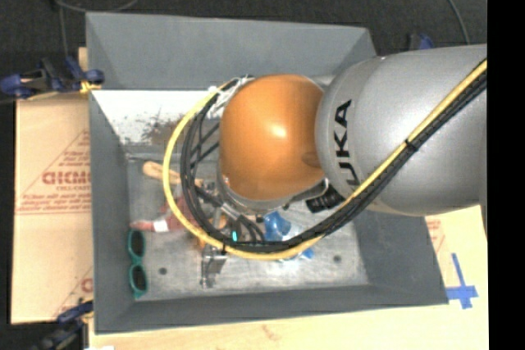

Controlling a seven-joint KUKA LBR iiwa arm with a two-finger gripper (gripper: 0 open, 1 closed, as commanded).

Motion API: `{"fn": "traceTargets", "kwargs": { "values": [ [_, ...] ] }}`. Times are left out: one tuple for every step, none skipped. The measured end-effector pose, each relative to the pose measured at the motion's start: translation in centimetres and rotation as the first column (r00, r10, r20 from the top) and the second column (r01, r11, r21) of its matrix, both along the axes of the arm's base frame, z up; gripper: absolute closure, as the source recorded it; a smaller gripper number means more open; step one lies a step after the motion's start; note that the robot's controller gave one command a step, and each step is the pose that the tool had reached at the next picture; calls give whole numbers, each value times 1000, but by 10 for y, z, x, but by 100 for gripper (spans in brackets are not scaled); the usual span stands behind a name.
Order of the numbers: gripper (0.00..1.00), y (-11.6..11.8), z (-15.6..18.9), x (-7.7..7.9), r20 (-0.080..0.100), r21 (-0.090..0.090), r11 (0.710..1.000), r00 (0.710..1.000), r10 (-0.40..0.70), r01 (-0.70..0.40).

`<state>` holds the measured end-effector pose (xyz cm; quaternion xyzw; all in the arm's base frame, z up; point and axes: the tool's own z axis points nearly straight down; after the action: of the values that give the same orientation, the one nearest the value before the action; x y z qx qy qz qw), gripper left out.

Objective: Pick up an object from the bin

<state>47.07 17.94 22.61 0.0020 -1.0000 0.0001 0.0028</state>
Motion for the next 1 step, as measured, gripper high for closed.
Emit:
{"fn": "traceTargets", "kwargs": {
  "values": [
    [0, -1, 4, 2, 8, 2, 1000, 1000, -3, 3]
  ]
}}
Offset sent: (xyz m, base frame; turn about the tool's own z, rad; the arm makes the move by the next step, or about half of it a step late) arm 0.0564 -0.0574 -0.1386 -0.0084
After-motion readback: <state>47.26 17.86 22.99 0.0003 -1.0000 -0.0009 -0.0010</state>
